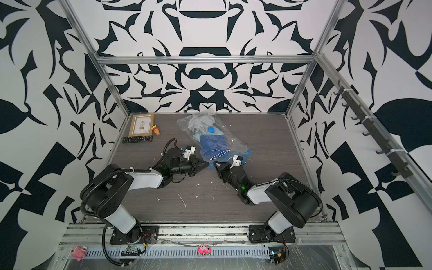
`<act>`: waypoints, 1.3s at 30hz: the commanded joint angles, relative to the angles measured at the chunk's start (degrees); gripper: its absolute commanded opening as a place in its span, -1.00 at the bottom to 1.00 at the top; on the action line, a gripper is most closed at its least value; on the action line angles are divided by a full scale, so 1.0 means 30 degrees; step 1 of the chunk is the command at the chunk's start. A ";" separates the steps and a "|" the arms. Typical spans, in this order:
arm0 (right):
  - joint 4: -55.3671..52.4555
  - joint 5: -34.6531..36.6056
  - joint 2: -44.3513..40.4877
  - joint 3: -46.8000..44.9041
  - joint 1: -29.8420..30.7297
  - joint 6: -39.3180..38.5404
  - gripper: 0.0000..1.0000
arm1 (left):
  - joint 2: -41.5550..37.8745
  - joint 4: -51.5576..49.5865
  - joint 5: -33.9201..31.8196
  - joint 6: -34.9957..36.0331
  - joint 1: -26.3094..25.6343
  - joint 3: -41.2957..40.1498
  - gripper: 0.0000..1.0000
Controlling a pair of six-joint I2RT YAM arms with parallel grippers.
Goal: Place the folded towel into the vacuum bag
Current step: Close the vacuum bag at the center of the board.
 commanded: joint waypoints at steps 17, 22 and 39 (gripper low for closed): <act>-0.6566 0.6304 -0.3596 0.0205 -0.0177 0.0760 -1.00 | -0.1855 -0.1520 -0.0091 0.1168 0.0042 -0.0051 -1.00; -0.9065 0.7617 -0.4591 0.0001 -0.0498 0.0920 -1.00 | -0.2392 -0.2095 -0.0104 0.1401 0.0035 -0.0090 -1.00; -1.0366 0.8558 -0.4764 -0.0582 -0.2364 0.0321 -1.00 | -0.3766 -0.3762 -0.0210 0.2053 0.0191 -0.0372 -1.00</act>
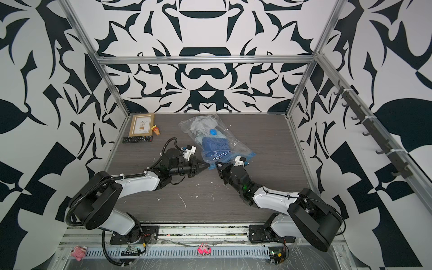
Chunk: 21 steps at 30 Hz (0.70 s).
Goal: Place the folded towel into the vacuum bag
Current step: Close the vacuum bag at the center of the board.
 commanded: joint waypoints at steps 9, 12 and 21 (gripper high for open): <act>-0.3618 0.7136 0.0073 -0.1377 -0.3527 -0.0575 -1.00 | -0.1390 -0.1178 0.0151 0.0494 0.0838 -0.0387 -1.00; -0.3738 0.7117 -0.0056 -0.1524 -0.3798 -0.0572 -1.00 | -0.1438 -0.1344 0.0163 0.0582 0.0875 -0.0350 -1.00; -0.4114 0.6986 -0.0278 -0.1637 -0.4409 -0.0601 -1.00 | -0.1445 -0.1562 0.0300 0.0635 0.0966 -0.0211 -1.00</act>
